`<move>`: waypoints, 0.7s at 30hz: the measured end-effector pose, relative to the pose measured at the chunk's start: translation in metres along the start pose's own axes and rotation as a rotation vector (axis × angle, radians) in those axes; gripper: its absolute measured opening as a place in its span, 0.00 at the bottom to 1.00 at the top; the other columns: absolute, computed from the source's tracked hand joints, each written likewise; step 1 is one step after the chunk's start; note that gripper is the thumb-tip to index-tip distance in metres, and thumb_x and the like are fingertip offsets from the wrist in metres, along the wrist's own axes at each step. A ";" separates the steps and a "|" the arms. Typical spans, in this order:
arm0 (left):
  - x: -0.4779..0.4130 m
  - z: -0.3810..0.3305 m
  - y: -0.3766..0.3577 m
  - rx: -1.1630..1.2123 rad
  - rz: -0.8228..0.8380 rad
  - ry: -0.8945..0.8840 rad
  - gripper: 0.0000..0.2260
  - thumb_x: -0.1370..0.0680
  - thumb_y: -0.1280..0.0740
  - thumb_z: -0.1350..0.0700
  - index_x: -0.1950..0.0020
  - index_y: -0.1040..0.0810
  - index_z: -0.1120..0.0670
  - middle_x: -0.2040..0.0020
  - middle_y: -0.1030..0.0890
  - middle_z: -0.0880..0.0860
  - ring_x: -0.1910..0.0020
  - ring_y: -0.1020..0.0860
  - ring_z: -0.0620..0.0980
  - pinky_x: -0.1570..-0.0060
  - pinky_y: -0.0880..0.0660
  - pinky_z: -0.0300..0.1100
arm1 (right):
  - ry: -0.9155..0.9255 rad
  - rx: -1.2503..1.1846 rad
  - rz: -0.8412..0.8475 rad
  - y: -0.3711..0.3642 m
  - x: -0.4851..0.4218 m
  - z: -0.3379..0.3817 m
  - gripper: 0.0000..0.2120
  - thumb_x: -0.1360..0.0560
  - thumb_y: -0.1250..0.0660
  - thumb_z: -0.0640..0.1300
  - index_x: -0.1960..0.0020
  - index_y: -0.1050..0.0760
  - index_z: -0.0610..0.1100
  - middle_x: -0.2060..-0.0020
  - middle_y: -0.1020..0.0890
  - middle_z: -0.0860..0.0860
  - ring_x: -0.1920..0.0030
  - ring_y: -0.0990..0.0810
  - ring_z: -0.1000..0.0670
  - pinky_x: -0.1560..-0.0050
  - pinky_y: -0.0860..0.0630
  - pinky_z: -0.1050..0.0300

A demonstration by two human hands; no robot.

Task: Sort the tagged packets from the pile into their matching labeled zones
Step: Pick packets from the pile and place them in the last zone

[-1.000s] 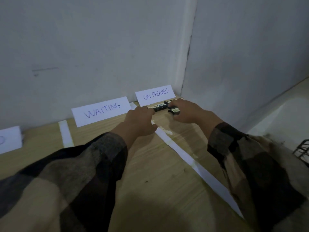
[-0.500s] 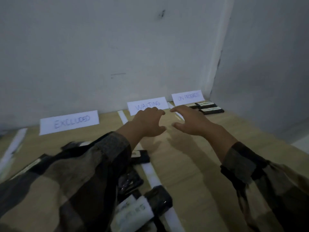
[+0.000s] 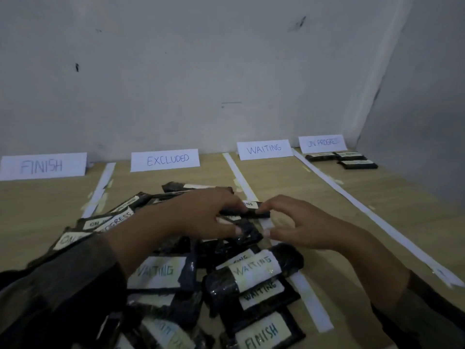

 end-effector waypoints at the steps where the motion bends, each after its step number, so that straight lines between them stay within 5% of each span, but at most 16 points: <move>1: 0.009 -0.001 -0.003 0.021 0.003 -0.011 0.20 0.25 0.34 0.43 0.34 0.29 0.43 0.38 0.27 0.42 0.39 0.30 0.41 0.39 0.32 0.40 | 0.009 -0.018 0.021 -0.007 0.003 0.004 0.20 0.27 0.32 0.57 0.36 0.30 0.57 0.40 0.28 0.61 0.40 0.29 0.61 0.39 0.30 0.58; 5: 0.032 0.012 -0.012 0.095 -0.012 0.012 0.16 0.22 0.35 0.52 0.35 0.28 0.42 0.41 0.29 0.40 0.47 0.31 0.34 0.48 0.34 0.29 | 0.036 -0.041 0.050 -0.029 0.007 0.019 0.18 0.28 0.33 0.60 0.39 0.28 0.62 0.42 0.28 0.63 0.41 0.29 0.62 0.39 0.29 0.55; 10: 0.046 0.052 -0.004 0.178 -0.079 0.154 0.22 0.27 0.39 0.59 0.34 0.27 0.44 0.36 0.27 0.43 0.37 0.29 0.43 0.36 0.31 0.44 | 0.039 0.122 -0.015 -0.044 -0.007 0.048 0.27 0.32 0.45 0.70 0.38 0.29 0.60 0.45 0.27 0.60 0.41 0.28 0.57 0.38 0.35 0.53; 15: 0.054 0.068 -0.012 0.111 -0.091 0.221 0.19 0.24 0.34 0.58 0.34 0.26 0.46 0.36 0.25 0.47 0.37 0.29 0.45 0.39 0.34 0.37 | -0.093 0.220 -0.113 -0.051 -0.021 0.060 0.37 0.40 0.58 0.79 0.47 0.29 0.57 0.49 0.28 0.59 0.44 0.29 0.54 0.35 0.41 0.46; 21: 0.063 0.068 -0.006 0.192 -0.134 0.228 0.13 0.25 0.30 0.55 0.41 0.20 0.46 0.47 0.22 0.42 0.45 0.25 0.42 0.44 0.30 0.37 | -0.145 0.320 -0.152 -0.057 -0.025 0.067 0.27 0.32 0.47 0.75 0.47 0.31 0.55 0.49 0.28 0.57 0.45 0.28 0.52 0.35 0.39 0.46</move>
Point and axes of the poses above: each hand's wrist, its own x-axis away from the middle knuckle, its own y-axis out of the back of the hand, z = x × y, the point moved 9 cm from there along -x, towards the middle knuckle
